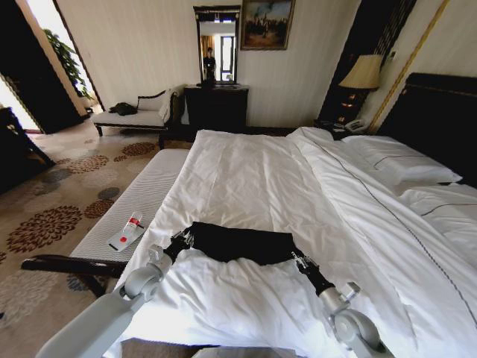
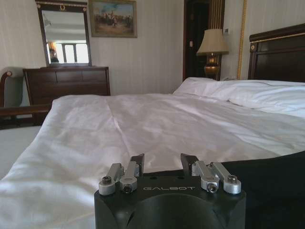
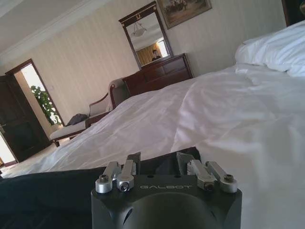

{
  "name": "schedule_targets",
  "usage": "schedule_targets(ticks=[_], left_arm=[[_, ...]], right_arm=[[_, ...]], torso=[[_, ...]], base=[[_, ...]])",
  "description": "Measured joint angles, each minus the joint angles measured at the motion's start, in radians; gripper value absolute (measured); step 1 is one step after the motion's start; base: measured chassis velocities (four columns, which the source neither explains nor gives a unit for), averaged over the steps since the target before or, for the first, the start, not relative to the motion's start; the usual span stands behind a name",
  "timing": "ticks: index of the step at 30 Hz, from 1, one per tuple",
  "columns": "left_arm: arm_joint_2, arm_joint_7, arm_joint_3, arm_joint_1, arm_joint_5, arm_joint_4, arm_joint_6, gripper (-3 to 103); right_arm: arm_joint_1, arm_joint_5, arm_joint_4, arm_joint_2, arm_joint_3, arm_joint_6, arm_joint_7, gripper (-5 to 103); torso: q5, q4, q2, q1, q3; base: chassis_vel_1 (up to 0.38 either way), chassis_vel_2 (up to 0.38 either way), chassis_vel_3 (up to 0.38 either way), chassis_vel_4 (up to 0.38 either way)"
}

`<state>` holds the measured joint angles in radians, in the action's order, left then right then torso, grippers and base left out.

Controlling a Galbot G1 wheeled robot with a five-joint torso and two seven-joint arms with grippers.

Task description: Fold the clothes on the bed.

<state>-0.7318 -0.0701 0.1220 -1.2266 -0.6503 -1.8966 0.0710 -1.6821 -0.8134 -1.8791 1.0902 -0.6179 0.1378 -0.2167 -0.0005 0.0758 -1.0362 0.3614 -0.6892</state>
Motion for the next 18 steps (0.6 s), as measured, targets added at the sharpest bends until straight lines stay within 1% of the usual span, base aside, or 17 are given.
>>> schedule_targets(ticks=[1, 2, 3, 5, 6, 7, 8, 9, 10, 11, 12, 13, 14, 15, 16, 17, 18], left_arm=[[0.000, 0.000, 0.000, 0.000, 0.000, 0.000, 0.000, 45], [0.002, 0.000, 0.011, -0.015, 0.006, -0.012, 0.005, 51], [0.002, 0.000, 0.027, -0.034, 0.009, -0.028, 0.007, 51], [-0.008, -0.018, 0.069, -0.072, 0.006, -0.052, 0.005, 62], [-0.008, -0.018, 0.069, -0.072, 0.006, -0.052, 0.005, 62], [-0.013, -0.030, 0.091, -0.093, -0.003, -0.066, 0.000, 68], [-0.014, -0.033, 0.098, -0.100, -0.006, -0.070, -0.001, 73], [-0.009, -0.040, 0.112, -0.124, -0.018, -0.089, -0.004, 78], [0.001, -0.042, 0.111, -0.131, -0.023, -0.099, -0.007, 84], [0.016, -0.044, 0.105, -0.134, -0.025, -0.109, -0.008, 84], [0.016, -0.044, 0.105, -0.134, -0.025, -0.109, -0.008, 84], [0.029, -0.044, 0.101, -0.145, -0.025, -0.120, -0.008, 94], [0.033, -0.044, 0.101, -0.149, -0.025, -0.123, -0.008, 94], [0.045, -0.044, 0.102, -0.171, -0.026, -0.136, -0.009, 97], [0.045, -0.044, 0.102, -0.171, -0.026, -0.136, -0.009, 97], [0.048, -0.044, 0.117, -0.192, -0.024, -0.147, -0.009, 99], [0.049, -0.044, 0.140, -0.227, -0.020, -0.161, -0.008, 100]], right_arm=[[0.000, 0.000, 0.000, 0.000, 0.000, 0.000, 0.000, 39], [0.003, -0.001, -0.003, -0.009, -0.009, 0.001, 0.005, 44], [0.015, -0.007, -0.006, -0.028, -0.018, 0.000, 0.015, 50], [0.080, -0.014, -0.004, -0.090, -0.023, -0.015, 0.044, 61], [0.080, -0.014, -0.004, -0.090, -0.023, -0.015, 0.044, 61], [0.122, -0.010, 0.006, -0.123, -0.014, -0.022, 0.058, 66], [0.135, -0.009, 0.010, -0.133, -0.009, -0.023, 0.062, 66], [0.175, -0.012, 0.025, -0.172, 0.006, -0.030, 0.074, 71], [0.189, -0.014, 0.035, -0.193, 0.011, -0.032, 0.075, 77], [0.198, -0.011, 0.048, -0.212, 0.014, -0.031, 0.074, 83], [0.198, -0.011, 0.048, -0.212, 0.014, -0.031, 0.074, 83], [0.216, 0.006, 0.076, -0.238, 0.025, -0.022, 0.067, 88], [0.220, 0.009, 0.082, -0.242, 0.027, -0.020, 0.066, 88], [0.258, 0.042, 0.132, -0.272, 0.048, -0.004, 0.054, 93], [0.258, 0.042, 0.132, -0.272, 0.048, -0.004, 0.054, 93], [0.294, 0.063, 0.173, -0.290, 0.078, 0.009, 0.041, 97], [0.350, 0.081, 0.232, -0.308, 0.128, 0.018, 0.030, 99]], torso=[[0.0000, 0.0000, 0.000, 0.000, 0.000], [0.0001, 0.0001, 0.000, 0.000, 0.000], [-0.0001, 0.0000, 0.000, 0.000, 0.000], [-0.0001, -0.0004, 0.000, 0.000, 0.000], [-0.0001, -0.0004, 0.000, 0.000, 0.000], [-0.0001, -0.0007, 0.000, 0.000, 0.000], [-0.0001, -0.0009, 0.000, 0.000, 0.000], [0.0002, -0.0012, 0.000, 0.000, 0.000], [0.0000, -0.0014, 0.000, 0.000, 0.000], [0.0002, -0.0008, 0.000, 0.000, 0.000], [0.0002, -0.0008, 0.000, 0.000, 0.000], [0.0001, 0.0010, 0.000, 0.000, 0.000], [0.0000, 0.0010, 0.000, 0.000, 0.000], [0.0001, 0.0004, 0.000, 0.000, 0.000], [0.0001, 0.0004, 0.000, 0.000, 0.000], [-0.0003, 0.0010, 0.000, 0.000, 0.000], [0.0000, 0.0002, 0.000, 0.000, 0.000]], base=[[0.000, 0.000, 0.000, 0.000], [0.000, 0.000, 0.000, 0.000], [0.000, 0.000, 0.000, 0.000], [0.000, 0.000, 0.000, 0.000], [0.000, 0.000, 0.000, 0.000], [0.000, 0.000, 0.000, 0.000], [0.000, 0.000, 0.000, 0.000], [0.000, 0.000, 0.000, 0.000], [0.000, 0.000, 0.000, 0.000], [0.000, 0.000, 0.000, 0.000], [0.000, 0.000, 0.000, 0.000], [0.000, 0.000, 0.000, 0.000], [0.000, 0.000, 0.000, 0.000], [0.000, 0.000, 0.000, 0.000], [0.000, 0.000, 0.000, 0.000], [0.000, 0.000, 0.000, 0.000], [0.000, 0.000, 0.000, 0.000]])
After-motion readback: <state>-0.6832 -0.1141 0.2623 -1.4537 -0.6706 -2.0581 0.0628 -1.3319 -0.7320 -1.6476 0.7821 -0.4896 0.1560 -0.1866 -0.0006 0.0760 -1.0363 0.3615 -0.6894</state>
